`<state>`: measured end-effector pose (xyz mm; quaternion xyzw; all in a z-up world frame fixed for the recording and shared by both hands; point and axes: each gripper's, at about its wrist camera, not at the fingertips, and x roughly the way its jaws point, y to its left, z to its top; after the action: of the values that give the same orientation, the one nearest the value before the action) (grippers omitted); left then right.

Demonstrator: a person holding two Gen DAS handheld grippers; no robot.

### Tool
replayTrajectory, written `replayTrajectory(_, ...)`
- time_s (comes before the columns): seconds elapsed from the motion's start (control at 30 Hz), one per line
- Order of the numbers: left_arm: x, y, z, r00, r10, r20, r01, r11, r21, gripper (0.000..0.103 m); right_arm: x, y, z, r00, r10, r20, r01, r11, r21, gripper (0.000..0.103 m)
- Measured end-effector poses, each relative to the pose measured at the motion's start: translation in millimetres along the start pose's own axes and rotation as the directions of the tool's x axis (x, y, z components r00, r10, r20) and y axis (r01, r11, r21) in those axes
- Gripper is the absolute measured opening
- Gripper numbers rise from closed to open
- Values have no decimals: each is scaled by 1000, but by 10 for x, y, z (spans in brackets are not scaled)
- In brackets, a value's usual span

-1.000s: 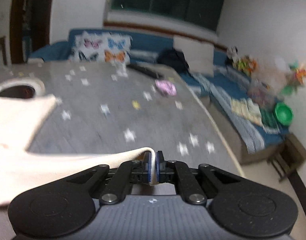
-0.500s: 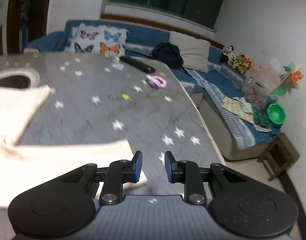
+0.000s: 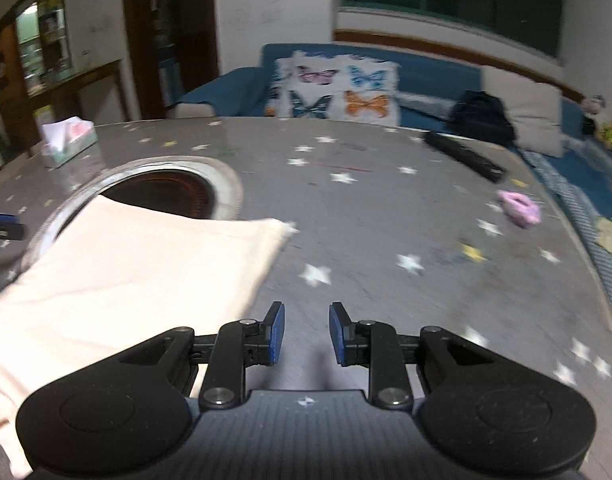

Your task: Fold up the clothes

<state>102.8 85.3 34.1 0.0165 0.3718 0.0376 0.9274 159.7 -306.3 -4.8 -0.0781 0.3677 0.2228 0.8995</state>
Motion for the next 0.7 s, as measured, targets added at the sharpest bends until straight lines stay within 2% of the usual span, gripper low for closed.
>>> replayTrajectory(0.27,528,-50,211,998,-9,-57,10,1000,19,35,596,156,327,995,89,-43,-88,996,9,24)
replayTrajectory(0.47,766,-61,279,997,-27,-75,29,999,31,34,886,189,422,994,84,-75,-83,997,6,24)
replayTrajectory(0.5,794,-60,288,997,-32,-76,35,999,29,30,903,185,427,993,84,-77,-84,996,7,24)
replayTrajectory(0.53,820,-56,295,996,-41,-76,43,999,28,20,919,184,433,993,85,-80,-85,996,9,24)
replayTrajectory(0.63,856,-67,305,996,-61,-60,63,997,37,7,957,185,449,992,92,-90,-92,996,9,23)
replayTrajectory(0.7,859,-83,315,997,-58,-43,60,997,49,5,975,193,467,992,90,-93,-90,996,0,7)
